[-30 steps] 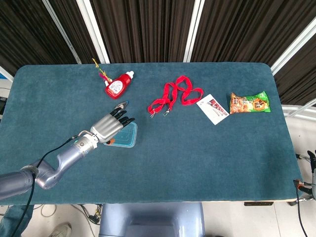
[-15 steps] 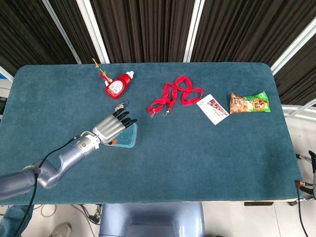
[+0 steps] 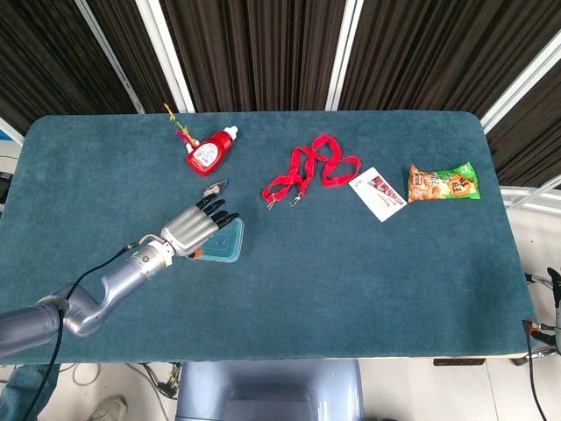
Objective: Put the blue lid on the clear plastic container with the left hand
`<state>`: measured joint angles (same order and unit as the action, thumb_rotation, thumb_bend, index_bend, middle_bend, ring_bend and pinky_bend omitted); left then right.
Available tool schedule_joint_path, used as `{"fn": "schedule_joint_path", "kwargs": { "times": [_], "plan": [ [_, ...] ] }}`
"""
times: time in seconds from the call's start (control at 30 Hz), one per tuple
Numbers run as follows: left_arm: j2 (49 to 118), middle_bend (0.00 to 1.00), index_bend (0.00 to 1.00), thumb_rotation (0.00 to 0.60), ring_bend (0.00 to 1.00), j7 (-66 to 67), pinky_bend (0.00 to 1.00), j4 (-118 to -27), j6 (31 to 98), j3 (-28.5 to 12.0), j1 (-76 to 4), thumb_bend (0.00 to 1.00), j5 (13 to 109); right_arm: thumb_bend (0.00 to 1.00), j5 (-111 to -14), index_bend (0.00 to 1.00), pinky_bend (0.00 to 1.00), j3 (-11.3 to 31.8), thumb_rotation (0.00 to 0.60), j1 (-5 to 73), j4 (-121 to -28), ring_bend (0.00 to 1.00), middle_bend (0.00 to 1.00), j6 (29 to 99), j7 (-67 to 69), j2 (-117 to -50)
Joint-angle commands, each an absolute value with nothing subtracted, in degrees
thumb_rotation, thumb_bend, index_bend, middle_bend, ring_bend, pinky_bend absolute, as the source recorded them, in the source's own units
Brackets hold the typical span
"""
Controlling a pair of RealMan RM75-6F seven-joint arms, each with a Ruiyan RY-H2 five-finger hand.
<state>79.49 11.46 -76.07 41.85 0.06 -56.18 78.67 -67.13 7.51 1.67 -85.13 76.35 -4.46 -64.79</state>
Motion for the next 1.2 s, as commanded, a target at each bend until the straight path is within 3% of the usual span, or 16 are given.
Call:
{"fn": "schedule_joint_path", "kwargs": {
  "times": [0.03,1.2],
  "plan": [
    [79.73,0.17,0.02,0.6,0.0,11.46,0.0,-75.91,41.98,0.0,-56.08,0.22,79.0,0.31,-67.11,0.07,0.0,7.54,0.6,1.63,-85.15,0.04,0.05,76.43,-4.4,-64.74],
    [80.05,0.17,0.02,0.6,0.0,13.95,0.0,-76.66,42.11,-1.07,-55.08,0.22,79.95,0.31,-67.09,0.07,0.0,7.57,0.6,1.46,-85.71,0.04,0.05,76.57,-4.1,-64.34]
  ]
}}
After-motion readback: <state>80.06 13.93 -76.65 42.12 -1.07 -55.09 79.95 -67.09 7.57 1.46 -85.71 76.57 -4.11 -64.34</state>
